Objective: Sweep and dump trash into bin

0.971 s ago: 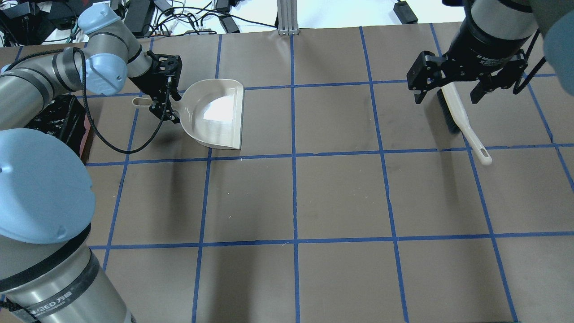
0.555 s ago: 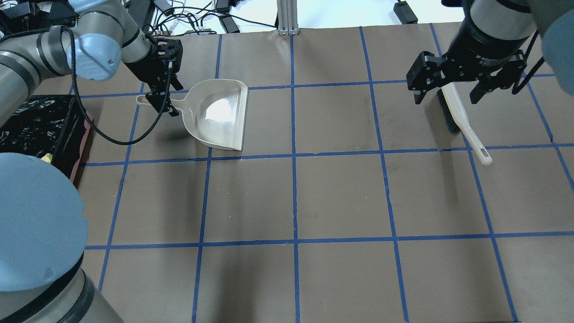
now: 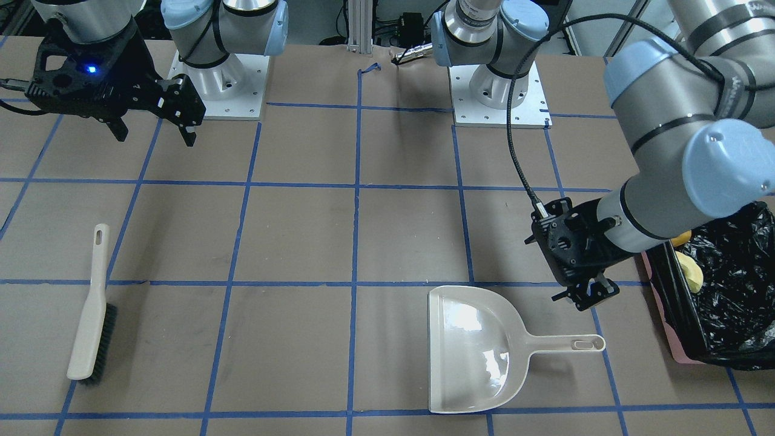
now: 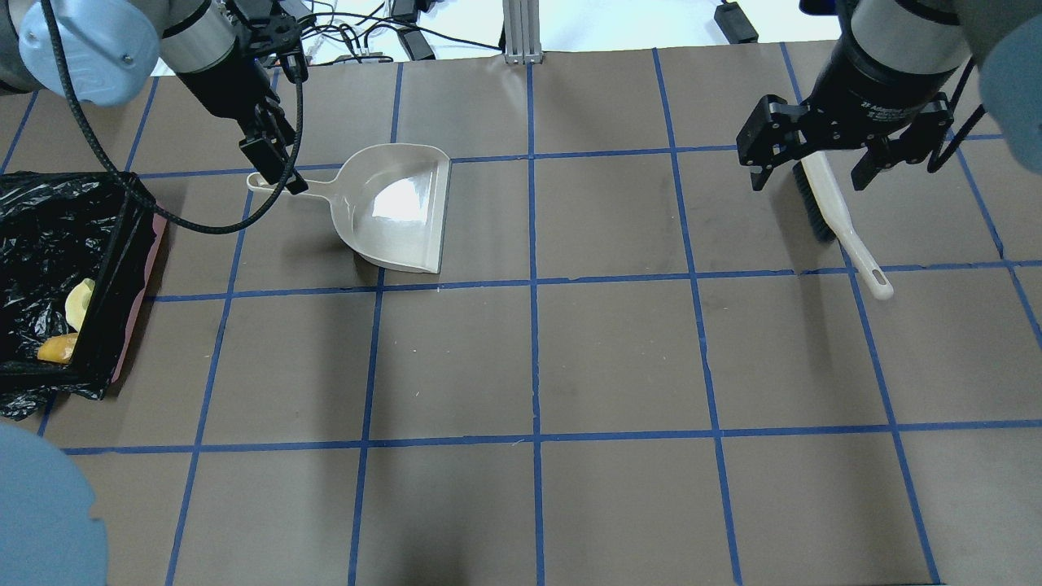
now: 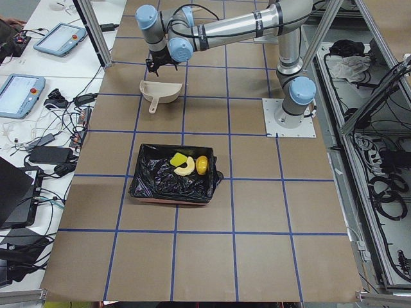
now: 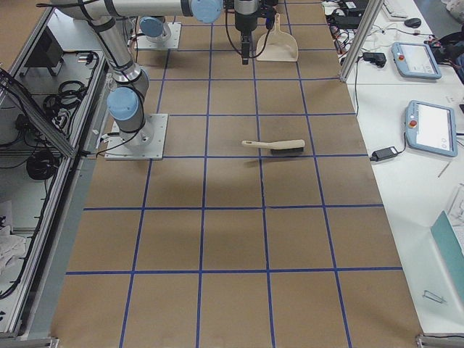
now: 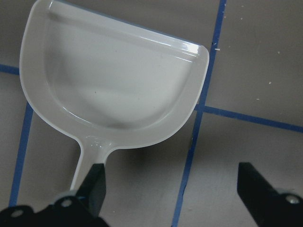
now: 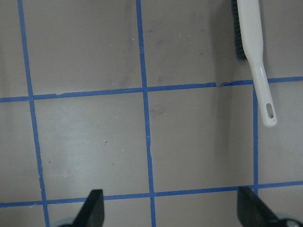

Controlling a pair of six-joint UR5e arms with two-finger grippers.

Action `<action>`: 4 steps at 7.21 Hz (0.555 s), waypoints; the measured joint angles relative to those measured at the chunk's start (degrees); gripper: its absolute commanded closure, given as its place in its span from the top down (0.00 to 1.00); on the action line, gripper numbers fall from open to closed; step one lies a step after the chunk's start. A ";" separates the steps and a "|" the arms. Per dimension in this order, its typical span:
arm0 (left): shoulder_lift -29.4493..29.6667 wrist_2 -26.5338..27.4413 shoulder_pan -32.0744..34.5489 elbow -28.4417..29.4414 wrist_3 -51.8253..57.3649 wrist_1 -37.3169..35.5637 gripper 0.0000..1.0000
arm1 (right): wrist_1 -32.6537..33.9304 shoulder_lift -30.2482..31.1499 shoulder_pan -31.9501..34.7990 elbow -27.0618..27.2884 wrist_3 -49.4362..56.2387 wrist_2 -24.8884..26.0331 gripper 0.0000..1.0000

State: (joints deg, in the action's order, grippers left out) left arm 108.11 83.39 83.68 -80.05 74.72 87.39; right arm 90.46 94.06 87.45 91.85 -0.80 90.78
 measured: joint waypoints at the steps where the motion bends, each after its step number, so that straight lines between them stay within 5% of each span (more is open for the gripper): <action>1: -2.59 1.12 1.69 0.02 -5.99 1.86 1.00 | -0.14 0.15 0.00 -0.18 -0.07 0.01 1.00; 4: -9.90 2.77 3.42 0.02 -25.53 5.64 1.00 | -0.63 0.55 0.00 -0.35 -0.35 -0.01 1.00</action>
State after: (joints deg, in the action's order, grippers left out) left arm 98.22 86.15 87.10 -80.03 49.19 93.03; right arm 89.83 94.61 87.45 91.50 -1.14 90.77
